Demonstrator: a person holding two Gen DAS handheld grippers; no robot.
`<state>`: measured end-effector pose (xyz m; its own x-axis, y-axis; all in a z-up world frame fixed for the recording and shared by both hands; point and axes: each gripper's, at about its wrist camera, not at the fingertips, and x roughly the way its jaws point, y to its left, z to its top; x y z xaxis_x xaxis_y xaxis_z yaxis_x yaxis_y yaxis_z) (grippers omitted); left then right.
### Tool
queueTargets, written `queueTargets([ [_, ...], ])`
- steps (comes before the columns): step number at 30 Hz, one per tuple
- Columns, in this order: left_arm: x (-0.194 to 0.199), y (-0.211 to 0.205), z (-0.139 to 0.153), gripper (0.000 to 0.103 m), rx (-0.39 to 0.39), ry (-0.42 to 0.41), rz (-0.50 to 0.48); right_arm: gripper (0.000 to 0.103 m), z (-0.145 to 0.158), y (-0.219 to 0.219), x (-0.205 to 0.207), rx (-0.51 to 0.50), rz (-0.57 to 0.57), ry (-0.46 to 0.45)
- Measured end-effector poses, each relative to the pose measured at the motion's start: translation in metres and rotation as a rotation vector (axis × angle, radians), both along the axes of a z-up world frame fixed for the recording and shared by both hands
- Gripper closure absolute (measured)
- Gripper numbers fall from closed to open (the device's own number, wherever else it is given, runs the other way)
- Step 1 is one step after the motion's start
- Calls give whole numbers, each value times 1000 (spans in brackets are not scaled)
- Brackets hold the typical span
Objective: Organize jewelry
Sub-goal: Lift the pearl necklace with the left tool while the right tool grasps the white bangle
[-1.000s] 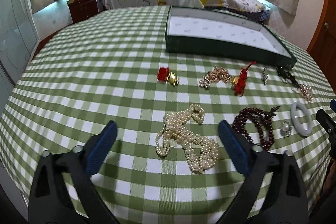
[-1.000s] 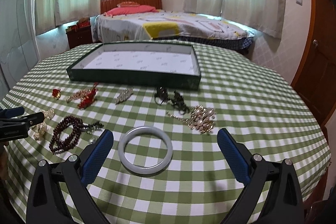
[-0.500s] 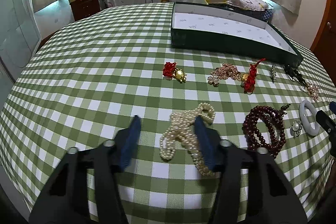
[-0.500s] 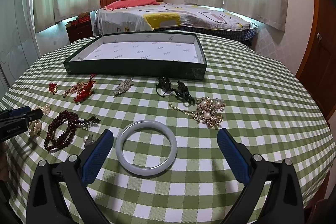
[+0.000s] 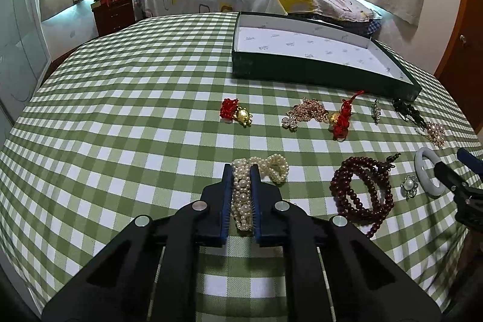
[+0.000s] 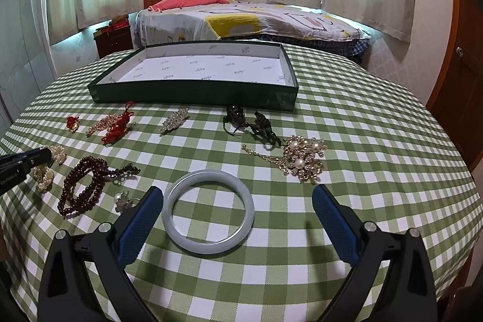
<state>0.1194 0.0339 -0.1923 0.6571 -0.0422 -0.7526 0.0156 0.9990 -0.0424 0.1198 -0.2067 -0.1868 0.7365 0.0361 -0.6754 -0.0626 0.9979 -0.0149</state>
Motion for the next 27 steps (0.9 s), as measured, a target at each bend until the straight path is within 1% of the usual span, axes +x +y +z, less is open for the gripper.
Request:
queueTargets([
  [9,1,0,0,91,-1,1,1,6,-9,7,10,-13,20,32],
  [15,2,2,-1,91,-4,12,8,6,-17,8,13,-1,34,70],
  [23,3,3,-4,91,-6,19,9,8,-17,6,11,27,43,75],
  [26,3,3,-4,91,-6,19,8,13,-17,8,8,22,47,72],
  [27,3,3,-4,91,-6,19,8,21,-16,8,8,21,50,69],
])
